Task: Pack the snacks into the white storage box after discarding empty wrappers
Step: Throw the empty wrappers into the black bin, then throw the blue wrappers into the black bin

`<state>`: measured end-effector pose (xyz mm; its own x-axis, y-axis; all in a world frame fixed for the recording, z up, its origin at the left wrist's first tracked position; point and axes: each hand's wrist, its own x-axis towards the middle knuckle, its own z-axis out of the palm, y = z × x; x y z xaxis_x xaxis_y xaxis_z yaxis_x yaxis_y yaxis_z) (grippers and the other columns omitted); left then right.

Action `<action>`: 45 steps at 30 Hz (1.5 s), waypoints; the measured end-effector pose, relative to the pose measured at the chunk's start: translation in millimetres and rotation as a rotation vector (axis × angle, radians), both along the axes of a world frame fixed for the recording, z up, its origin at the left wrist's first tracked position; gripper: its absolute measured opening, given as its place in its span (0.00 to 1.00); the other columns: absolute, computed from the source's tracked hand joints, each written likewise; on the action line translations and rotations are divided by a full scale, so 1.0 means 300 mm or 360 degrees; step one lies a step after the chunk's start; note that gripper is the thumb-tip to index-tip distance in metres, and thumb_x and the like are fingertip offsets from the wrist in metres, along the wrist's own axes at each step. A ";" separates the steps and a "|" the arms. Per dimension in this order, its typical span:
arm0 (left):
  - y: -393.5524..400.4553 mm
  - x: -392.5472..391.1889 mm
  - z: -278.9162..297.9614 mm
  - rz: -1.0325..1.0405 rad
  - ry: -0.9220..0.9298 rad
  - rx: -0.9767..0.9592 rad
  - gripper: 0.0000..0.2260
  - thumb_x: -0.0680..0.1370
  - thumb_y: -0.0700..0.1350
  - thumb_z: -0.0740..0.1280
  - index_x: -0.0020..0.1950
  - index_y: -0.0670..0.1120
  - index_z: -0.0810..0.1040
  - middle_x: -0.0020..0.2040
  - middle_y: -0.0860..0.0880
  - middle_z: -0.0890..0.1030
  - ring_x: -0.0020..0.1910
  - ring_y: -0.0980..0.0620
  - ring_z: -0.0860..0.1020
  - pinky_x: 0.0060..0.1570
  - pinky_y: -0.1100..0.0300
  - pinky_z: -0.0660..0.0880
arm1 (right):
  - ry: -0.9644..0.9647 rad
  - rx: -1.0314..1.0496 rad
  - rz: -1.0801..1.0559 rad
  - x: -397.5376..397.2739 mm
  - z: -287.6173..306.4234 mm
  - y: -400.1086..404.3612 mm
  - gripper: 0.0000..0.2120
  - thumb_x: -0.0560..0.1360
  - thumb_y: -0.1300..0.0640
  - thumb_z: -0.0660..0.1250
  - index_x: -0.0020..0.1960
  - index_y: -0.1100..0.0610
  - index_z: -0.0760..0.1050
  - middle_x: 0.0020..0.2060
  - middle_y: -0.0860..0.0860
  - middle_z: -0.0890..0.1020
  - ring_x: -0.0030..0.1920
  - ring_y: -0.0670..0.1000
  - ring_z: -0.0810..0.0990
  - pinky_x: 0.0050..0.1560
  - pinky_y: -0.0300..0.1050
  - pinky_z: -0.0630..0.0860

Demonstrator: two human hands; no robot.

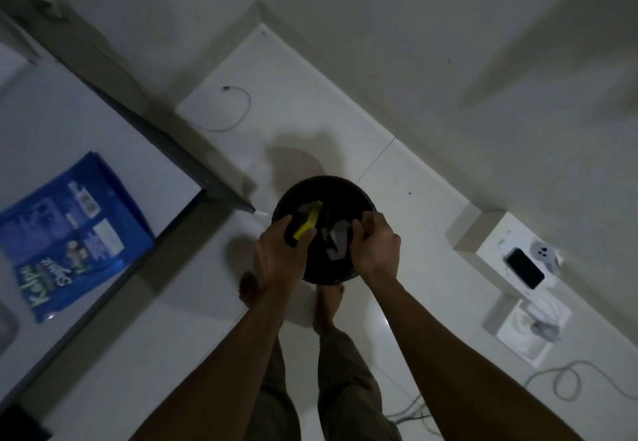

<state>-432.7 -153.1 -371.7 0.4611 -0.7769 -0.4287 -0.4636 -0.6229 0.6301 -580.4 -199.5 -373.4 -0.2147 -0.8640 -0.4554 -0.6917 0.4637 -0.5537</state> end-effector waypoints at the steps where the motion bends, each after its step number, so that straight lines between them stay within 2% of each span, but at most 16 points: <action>1: 0.006 0.010 0.031 0.0016 0.0008 -0.0011 0.26 0.75 0.59 0.70 0.66 0.44 0.78 0.61 0.45 0.82 0.60 0.48 0.79 0.59 0.53 0.77 | -0.0027 -0.0014 0.0017 0.006 0.034 -0.004 0.10 0.80 0.56 0.63 0.58 0.59 0.76 0.50 0.57 0.83 0.51 0.59 0.80 0.46 0.45 0.74; 6: 0.023 0.073 0.304 0.0087 0.0017 -0.0250 0.17 0.76 0.50 0.71 0.59 0.40 0.81 0.55 0.43 0.84 0.55 0.45 0.81 0.56 0.51 0.77 | -0.0137 -0.0202 0.0207 0.073 0.272 -0.027 0.07 0.79 0.58 0.65 0.53 0.60 0.78 0.46 0.57 0.84 0.48 0.59 0.81 0.45 0.44 0.70; 9: 0.073 0.142 0.452 0.0120 -0.0013 -0.0308 0.18 0.77 0.56 0.66 0.57 0.42 0.81 0.52 0.44 0.84 0.52 0.48 0.81 0.56 0.50 0.77 | -0.0250 -0.0271 0.0305 0.149 0.415 -0.030 0.09 0.79 0.57 0.66 0.56 0.60 0.78 0.47 0.56 0.84 0.49 0.58 0.82 0.47 0.40 0.70; 12: 0.147 0.233 0.561 0.0301 -0.0155 -0.0337 0.18 0.77 0.56 0.65 0.55 0.44 0.82 0.51 0.49 0.83 0.49 0.52 0.81 0.50 0.63 0.74 | -0.0374 -0.0350 0.0471 0.256 0.522 -0.031 0.11 0.78 0.56 0.67 0.59 0.58 0.79 0.50 0.55 0.85 0.51 0.56 0.82 0.52 0.40 0.72; 14: 0.205 0.300 0.620 0.0391 -0.0302 -0.0421 0.14 0.77 0.52 0.65 0.50 0.43 0.83 0.47 0.47 0.84 0.44 0.50 0.82 0.44 0.64 0.71 | -0.0460 -0.0424 0.0588 0.345 0.574 -0.022 0.10 0.77 0.57 0.68 0.56 0.59 0.79 0.47 0.54 0.85 0.50 0.55 0.82 0.51 0.40 0.71; 16: 0.261 0.372 0.668 0.0587 -0.0337 -0.0530 0.10 0.76 0.47 0.71 0.50 0.41 0.84 0.47 0.45 0.85 0.45 0.51 0.81 0.45 0.61 0.74 | -0.0534 -0.0439 0.0695 0.438 0.614 -0.008 0.09 0.76 0.58 0.69 0.55 0.60 0.80 0.46 0.54 0.85 0.48 0.54 0.82 0.48 0.39 0.70; 18: 0.314 0.444 0.704 0.0770 -0.0262 -0.0552 0.11 0.75 0.47 0.72 0.54 0.42 0.83 0.50 0.47 0.84 0.49 0.52 0.82 0.49 0.61 0.75 | -0.0590 -0.0441 0.0772 0.522 0.638 0.012 0.09 0.75 0.59 0.70 0.54 0.61 0.80 0.45 0.56 0.84 0.48 0.55 0.82 0.46 0.38 0.69; 21: 0.365 0.582 0.713 0.0929 -0.0363 -0.0598 0.11 0.75 0.47 0.73 0.54 0.42 0.83 0.49 0.47 0.84 0.49 0.52 0.82 0.48 0.66 0.72 | -0.0616 -0.0468 0.0849 0.638 0.643 0.039 0.10 0.74 0.60 0.71 0.54 0.63 0.80 0.45 0.58 0.84 0.48 0.56 0.82 0.45 0.37 0.69; 25: 0.357 0.811 0.729 0.1098 -0.0432 -0.0566 0.16 0.75 0.47 0.72 0.59 0.39 0.81 0.54 0.42 0.84 0.52 0.46 0.82 0.51 0.63 0.71 | -0.0530 -0.0420 0.0894 0.789 0.622 0.042 0.12 0.75 0.59 0.69 0.57 0.62 0.79 0.50 0.58 0.84 0.51 0.56 0.82 0.47 0.37 0.68; 30: 0.299 1.143 0.719 0.1148 -0.0564 -0.0507 0.12 0.75 0.46 0.72 0.53 0.40 0.81 0.48 0.41 0.84 0.48 0.41 0.81 0.45 0.60 0.69 | -0.0365 -0.0390 0.0884 0.961 0.543 0.022 0.13 0.75 0.58 0.70 0.58 0.61 0.77 0.50 0.57 0.83 0.51 0.58 0.81 0.48 0.42 0.71; 32: 0.277 1.284 0.667 0.1129 -0.0553 -0.0352 0.12 0.74 0.46 0.71 0.53 0.39 0.80 0.49 0.41 0.83 0.50 0.41 0.80 0.46 0.58 0.69 | -0.0273 -0.0304 0.0841 1.024 0.515 0.014 0.16 0.76 0.55 0.69 0.62 0.60 0.75 0.54 0.56 0.82 0.54 0.59 0.80 0.50 0.46 0.72; 34: 0.257 1.400 0.594 0.1081 -0.0564 -0.0188 0.14 0.73 0.46 0.71 0.53 0.38 0.79 0.51 0.38 0.82 0.51 0.37 0.80 0.48 0.53 0.73 | -0.0189 -0.0213 0.0801 1.077 0.495 0.007 0.19 0.77 0.53 0.68 0.66 0.57 0.74 0.58 0.56 0.79 0.59 0.59 0.76 0.52 0.48 0.73; 38: 0.219 1.530 0.506 0.1158 -0.0474 0.0148 0.24 0.73 0.50 0.72 0.64 0.38 0.73 0.61 0.36 0.76 0.62 0.35 0.74 0.59 0.42 0.74 | 0.0016 -0.0188 0.0806 1.160 0.443 -0.007 0.21 0.75 0.50 0.70 0.65 0.55 0.75 0.59 0.59 0.78 0.62 0.62 0.72 0.57 0.54 0.72; 41: 0.207 1.581 0.457 0.1105 -0.0523 0.0356 0.27 0.73 0.56 0.71 0.65 0.40 0.71 0.62 0.38 0.73 0.63 0.37 0.71 0.61 0.40 0.71 | 0.0146 -0.0157 0.0758 1.201 0.400 -0.007 0.27 0.72 0.45 0.73 0.68 0.53 0.73 0.62 0.58 0.76 0.64 0.62 0.70 0.59 0.57 0.71; 45: 0.195 1.616 0.393 0.1087 -0.0544 0.0474 0.27 0.72 0.61 0.69 0.63 0.44 0.73 0.62 0.41 0.73 0.63 0.38 0.70 0.62 0.41 0.66 | 0.0206 -0.0160 0.0734 1.236 0.361 0.000 0.28 0.70 0.49 0.75 0.68 0.52 0.73 0.62 0.56 0.76 0.65 0.61 0.69 0.59 0.57 0.70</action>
<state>52.1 -94.7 -253.8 0.9339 -0.1533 -0.3229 -0.0579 -0.9563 0.2865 -209.7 -199.5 -265.0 0.1513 -0.9207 -0.3597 -0.8785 0.0416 -0.4760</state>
